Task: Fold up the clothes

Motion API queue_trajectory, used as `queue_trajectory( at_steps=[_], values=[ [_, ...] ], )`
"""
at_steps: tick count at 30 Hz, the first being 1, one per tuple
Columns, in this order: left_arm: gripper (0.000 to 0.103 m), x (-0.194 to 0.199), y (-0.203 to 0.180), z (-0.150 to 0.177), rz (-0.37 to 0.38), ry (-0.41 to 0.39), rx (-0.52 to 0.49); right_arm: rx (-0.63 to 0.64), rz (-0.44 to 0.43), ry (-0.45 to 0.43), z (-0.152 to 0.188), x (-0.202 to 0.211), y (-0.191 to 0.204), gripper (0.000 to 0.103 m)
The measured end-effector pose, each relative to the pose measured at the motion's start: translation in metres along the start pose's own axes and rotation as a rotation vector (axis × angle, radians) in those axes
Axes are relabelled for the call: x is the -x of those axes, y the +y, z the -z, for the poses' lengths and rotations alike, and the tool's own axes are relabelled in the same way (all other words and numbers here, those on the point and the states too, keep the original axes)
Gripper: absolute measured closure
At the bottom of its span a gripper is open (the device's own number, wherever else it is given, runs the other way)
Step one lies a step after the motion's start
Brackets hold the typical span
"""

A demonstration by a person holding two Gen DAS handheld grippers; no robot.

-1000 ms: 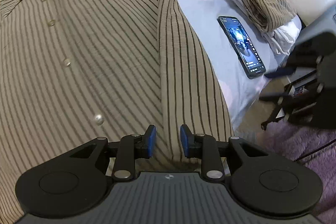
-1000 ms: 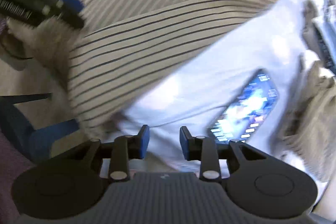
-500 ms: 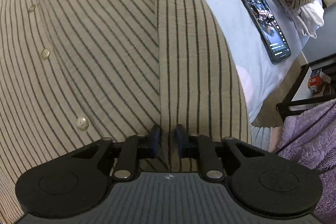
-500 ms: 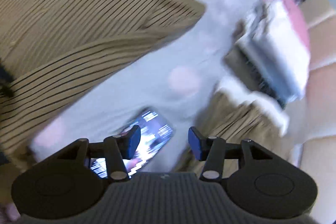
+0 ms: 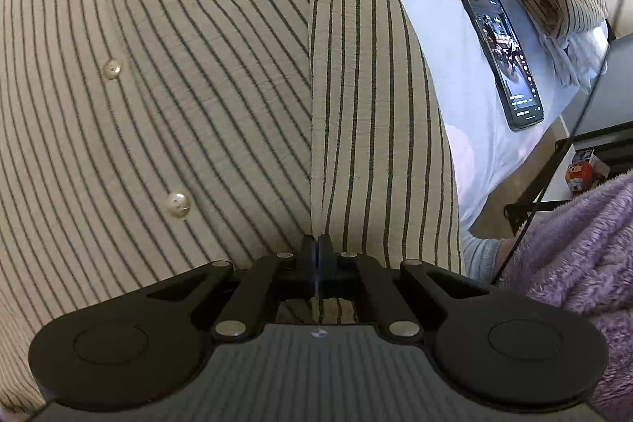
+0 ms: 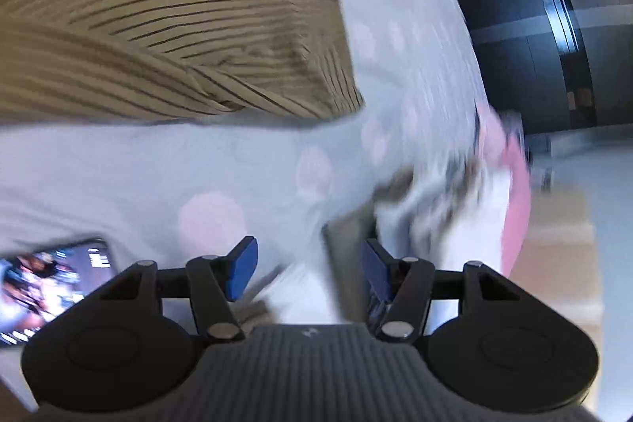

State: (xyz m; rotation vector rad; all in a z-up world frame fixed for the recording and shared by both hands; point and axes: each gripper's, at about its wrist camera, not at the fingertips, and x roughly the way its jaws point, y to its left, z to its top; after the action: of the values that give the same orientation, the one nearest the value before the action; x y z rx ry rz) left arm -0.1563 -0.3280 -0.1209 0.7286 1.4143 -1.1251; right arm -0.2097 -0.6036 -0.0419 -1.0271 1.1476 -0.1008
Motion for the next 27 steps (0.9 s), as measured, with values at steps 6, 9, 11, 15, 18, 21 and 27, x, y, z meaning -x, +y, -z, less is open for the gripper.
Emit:
queue_trajectory(
  at_steps=[6, 9, 11, 15, 18, 21, 27],
  values=[
    [0.103, -0.001, 0.013, 0.002, 0.021, 0.026, 0.022, 0.321, 0.023, -0.096, -0.019, -0.039, -0.003, 0.043],
    [0.103, -0.004, 0.018, 0.001, 0.048, 0.023, 0.034, 0.494, 0.055, -0.119, -0.029, -0.062, -0.007, 0.044],
    [0.103, -0.005, 0.021, 0.001, 0.060, 0.017, 0.037, 0.612, 0.077, -0.128, -0.034, -0.079, -0.010, 0.045],
    [0.103, -0.005, 0.027, -0.001, 0.093, 0.019, 0.049, 0.755, 0.090, -0.133, -0.046, -0.116, -0.019, 0.048],
    [0.103, -0.005, 0.033, -0.001, 0.116, 0.021, 0.060, 0.824, 0.093, -0.151, -0.050, -0.141, -0.019, 0.048],
    [0.103, -0.006, 0.036, -0.001, 0.126, 0.022, 0.054, 0.888, 0.092, -0.163, -0.052, -0.164, -0.019, 0.055],
    [0.103, -0.008, 0.036, -0.003, 0.147, 0.021, 0.039, 0.920, 0.128, -0.173, -0.062, -0.195, -0.023, 0.085]
  ],
)
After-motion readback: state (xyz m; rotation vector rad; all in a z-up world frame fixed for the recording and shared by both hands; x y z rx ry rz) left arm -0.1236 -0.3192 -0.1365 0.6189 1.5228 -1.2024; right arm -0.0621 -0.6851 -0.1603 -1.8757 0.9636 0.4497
